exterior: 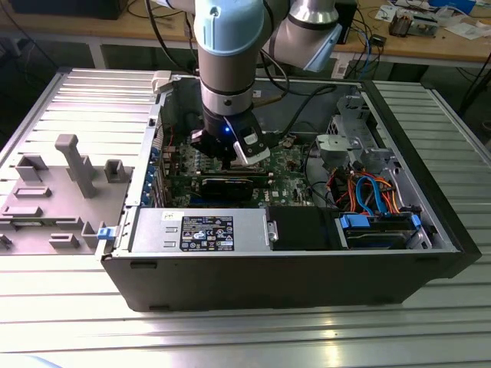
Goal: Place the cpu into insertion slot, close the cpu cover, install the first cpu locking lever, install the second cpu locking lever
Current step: 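Install the second cpu locking lever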
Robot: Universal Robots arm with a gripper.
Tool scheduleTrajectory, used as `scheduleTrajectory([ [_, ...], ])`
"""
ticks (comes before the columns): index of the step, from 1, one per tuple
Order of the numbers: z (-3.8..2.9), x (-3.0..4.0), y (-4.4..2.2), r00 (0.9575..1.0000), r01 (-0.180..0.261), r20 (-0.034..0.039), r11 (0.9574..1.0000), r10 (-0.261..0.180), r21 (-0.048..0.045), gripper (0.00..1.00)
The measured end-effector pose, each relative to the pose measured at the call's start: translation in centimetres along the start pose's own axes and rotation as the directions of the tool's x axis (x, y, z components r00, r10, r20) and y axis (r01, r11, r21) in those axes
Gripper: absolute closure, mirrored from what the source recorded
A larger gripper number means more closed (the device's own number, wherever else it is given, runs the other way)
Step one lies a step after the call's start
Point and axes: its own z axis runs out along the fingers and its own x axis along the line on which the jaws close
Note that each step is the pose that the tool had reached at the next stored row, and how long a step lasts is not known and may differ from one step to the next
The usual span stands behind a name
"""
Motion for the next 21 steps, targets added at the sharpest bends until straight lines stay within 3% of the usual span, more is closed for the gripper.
scheduleTrajectory([
  [8, 0.46, 0.32, -0.59, 1.0, -0.001, -0.0008, 0.9994, 0.001, -0.0336, 0.89],
  [14, 0.94, 0.79, -0.79, 1.0, -0.001, -0.0008, 0.9989, 0.001, -0.0479, 0.89],
  [19, 1.43, 0.96, -0.89, 1.0, -0.004, -0.0003, 0.9978, 0.004, -0.0669, 0.89],
  [20, 2.35, 1.09, -1.08, 1.0, -0.007, 0.0001, 0.9974, 0.007, -0.0722, 0.89],
  [21, 2.67, 1.18, -1.1, 1.0, -0.007, 0.0004, 0.9964, 0.007, -0.084, 0.89],
])
